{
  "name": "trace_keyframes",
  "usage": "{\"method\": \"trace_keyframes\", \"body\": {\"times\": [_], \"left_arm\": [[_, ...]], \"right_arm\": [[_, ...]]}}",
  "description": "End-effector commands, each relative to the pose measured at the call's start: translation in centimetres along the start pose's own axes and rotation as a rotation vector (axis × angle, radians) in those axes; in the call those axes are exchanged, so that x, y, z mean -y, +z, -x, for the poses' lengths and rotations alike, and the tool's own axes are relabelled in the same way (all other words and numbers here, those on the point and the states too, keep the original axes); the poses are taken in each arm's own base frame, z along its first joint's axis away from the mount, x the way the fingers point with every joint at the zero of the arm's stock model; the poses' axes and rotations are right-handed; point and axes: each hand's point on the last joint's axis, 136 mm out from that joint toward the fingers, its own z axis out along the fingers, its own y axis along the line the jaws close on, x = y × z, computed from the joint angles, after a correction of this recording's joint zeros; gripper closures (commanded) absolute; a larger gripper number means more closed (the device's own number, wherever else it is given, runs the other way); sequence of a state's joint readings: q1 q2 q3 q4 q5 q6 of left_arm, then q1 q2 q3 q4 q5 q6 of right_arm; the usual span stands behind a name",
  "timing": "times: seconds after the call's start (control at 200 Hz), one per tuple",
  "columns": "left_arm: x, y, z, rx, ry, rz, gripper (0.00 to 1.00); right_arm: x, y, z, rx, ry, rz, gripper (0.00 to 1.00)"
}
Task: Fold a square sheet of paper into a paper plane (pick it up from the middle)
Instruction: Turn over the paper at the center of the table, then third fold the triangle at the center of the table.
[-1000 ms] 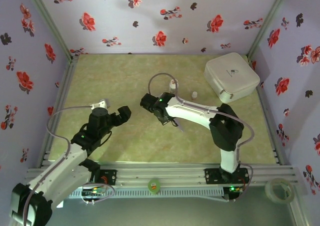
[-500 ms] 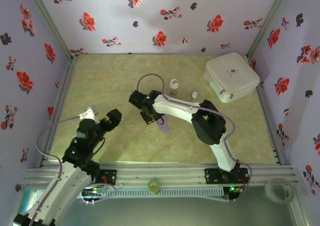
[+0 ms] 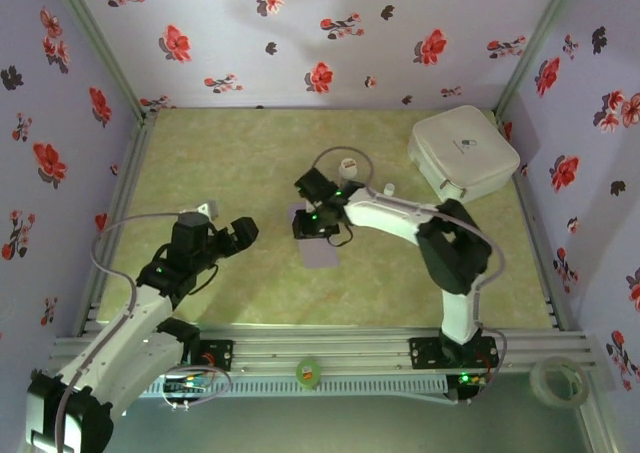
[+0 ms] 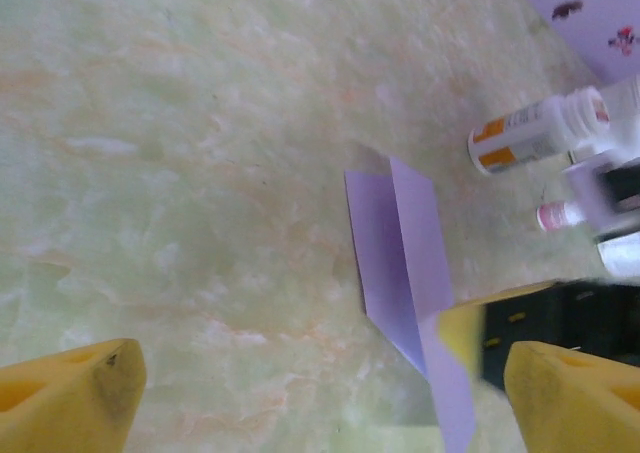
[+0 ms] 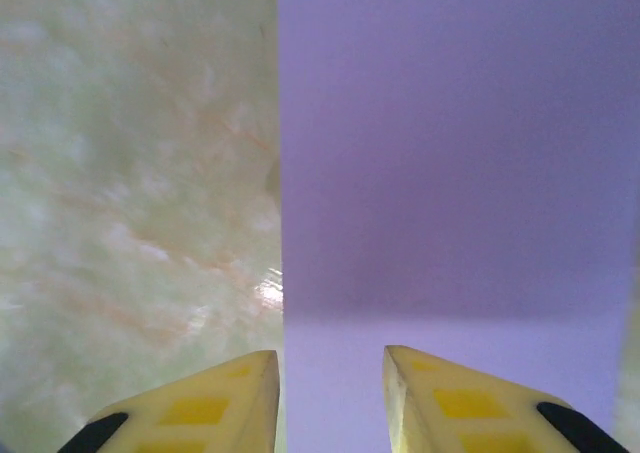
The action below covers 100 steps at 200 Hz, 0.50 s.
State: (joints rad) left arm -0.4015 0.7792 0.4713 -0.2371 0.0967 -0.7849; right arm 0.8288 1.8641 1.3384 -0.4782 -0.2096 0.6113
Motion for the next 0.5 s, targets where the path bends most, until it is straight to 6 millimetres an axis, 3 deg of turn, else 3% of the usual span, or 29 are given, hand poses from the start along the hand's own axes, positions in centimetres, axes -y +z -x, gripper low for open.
{"method": "trace_keyframes", "body": {"times": [0.0,0.2,0.495], "left_arm": [[2.1,0.5,0.0,-0.052,0.035,-0.085,0.12],[3.5,3.2,-1.6,-0.203,0.024,-0.097,0.28],[5.2,7.2,-4.7,-0.346,0.022,-0.064,0.47]], "right_arm": [[-1.3,-4.4,2.2,0.132,0.051,0.149,0.67],[3.5,-5.8,1.4,0.185,0.196,0.222,0.67],[4.9,-2.5,-0.5,0.104,0.248,0.243,0.87]]}}
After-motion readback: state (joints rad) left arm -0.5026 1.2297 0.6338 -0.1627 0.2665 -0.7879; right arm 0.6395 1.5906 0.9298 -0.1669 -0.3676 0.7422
